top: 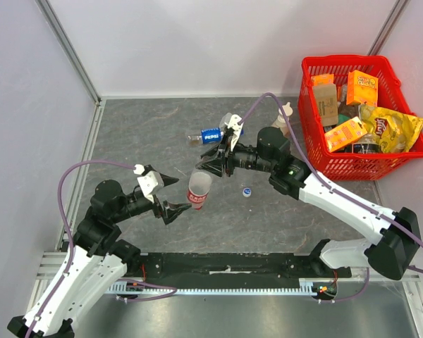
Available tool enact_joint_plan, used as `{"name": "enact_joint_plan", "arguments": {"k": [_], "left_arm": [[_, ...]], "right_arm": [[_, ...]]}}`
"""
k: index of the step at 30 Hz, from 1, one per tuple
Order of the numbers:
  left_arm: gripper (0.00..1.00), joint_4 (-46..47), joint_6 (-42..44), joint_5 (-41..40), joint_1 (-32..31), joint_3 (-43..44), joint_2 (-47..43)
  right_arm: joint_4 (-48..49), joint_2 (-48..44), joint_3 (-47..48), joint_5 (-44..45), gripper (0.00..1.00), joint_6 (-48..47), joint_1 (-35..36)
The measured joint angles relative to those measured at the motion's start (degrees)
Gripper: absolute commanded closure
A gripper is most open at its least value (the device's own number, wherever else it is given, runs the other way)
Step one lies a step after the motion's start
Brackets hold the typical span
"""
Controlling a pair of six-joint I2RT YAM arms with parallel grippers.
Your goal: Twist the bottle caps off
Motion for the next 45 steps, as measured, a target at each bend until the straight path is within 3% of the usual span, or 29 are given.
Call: {"name": "enact_joint_plan", "arguments": {"k": [8,20,34,45], "left_arm": [[0.05,0.0,0.0,-1.3,0.0,0.0,0.0],[0.05,-0.4,0.3,-3.9,0.0,0.0,0.7],[0.04,-1.7,0.5,-5.3,0.0,0.0,2.3],[0.04,-2.5,0.5,-5.8,0.0,0.3,2.6]], "right_arm": [[-5.7,0.5,1.6,7.2,1.00,-6.9,0.0],[-4.8,6.0,4.0,16.8,1.00,-11.8,3.6],[-2.2,16.8,8.2,20.0,1.00,-12.8,5.0],[0.2,18.2,7.4,20.9,1.00,-12.1,5.0]]}}
